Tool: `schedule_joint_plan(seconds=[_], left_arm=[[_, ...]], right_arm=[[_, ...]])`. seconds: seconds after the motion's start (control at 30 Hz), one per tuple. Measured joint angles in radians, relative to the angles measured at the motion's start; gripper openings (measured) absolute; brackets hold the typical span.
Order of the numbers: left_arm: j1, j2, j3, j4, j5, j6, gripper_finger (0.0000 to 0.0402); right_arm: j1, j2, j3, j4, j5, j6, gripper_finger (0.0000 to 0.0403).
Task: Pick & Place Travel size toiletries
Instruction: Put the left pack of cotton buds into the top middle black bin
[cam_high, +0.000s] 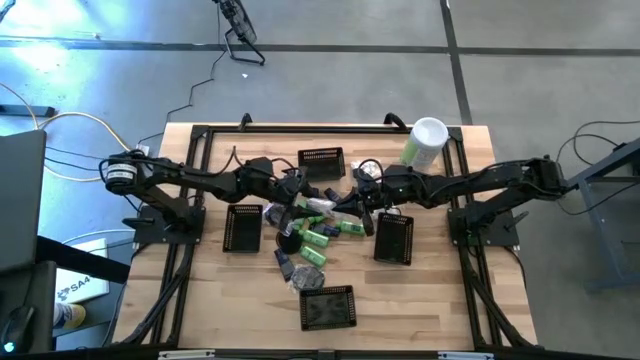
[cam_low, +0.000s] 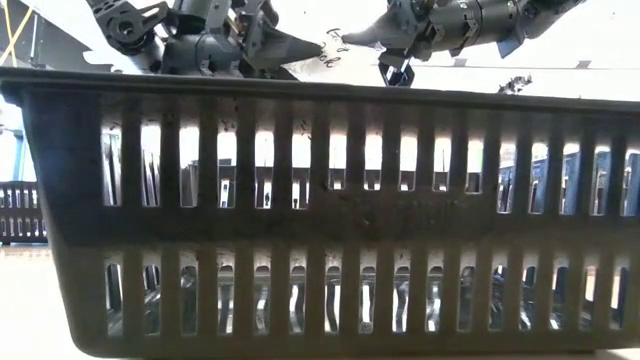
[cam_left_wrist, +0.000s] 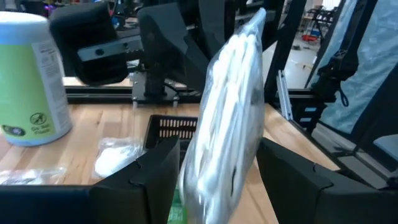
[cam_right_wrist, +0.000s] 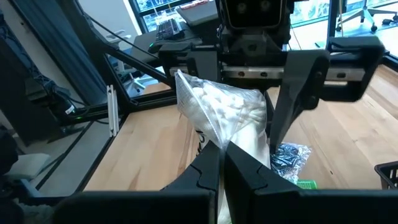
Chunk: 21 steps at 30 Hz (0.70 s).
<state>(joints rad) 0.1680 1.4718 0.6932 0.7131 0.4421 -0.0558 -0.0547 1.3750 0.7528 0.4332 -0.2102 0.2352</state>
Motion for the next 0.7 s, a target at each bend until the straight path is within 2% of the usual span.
schedule_joint_plan(seconds=[0.47, 0.7], left_arm=[[0.000, 0.031, 0.013, -0.013, 0.003, -0.002, 0.0205], [0.001, 0.031, 0.013, -0.013, 0.009, -0.002, 0.0148]], right_arm=[[0.000, 0.000, 0.000, -0.002, 0.009, -0.004, 0.0004], [0.000, 0.000, 0.000, -0.002, 0.009, -0.004, 0.0004]])
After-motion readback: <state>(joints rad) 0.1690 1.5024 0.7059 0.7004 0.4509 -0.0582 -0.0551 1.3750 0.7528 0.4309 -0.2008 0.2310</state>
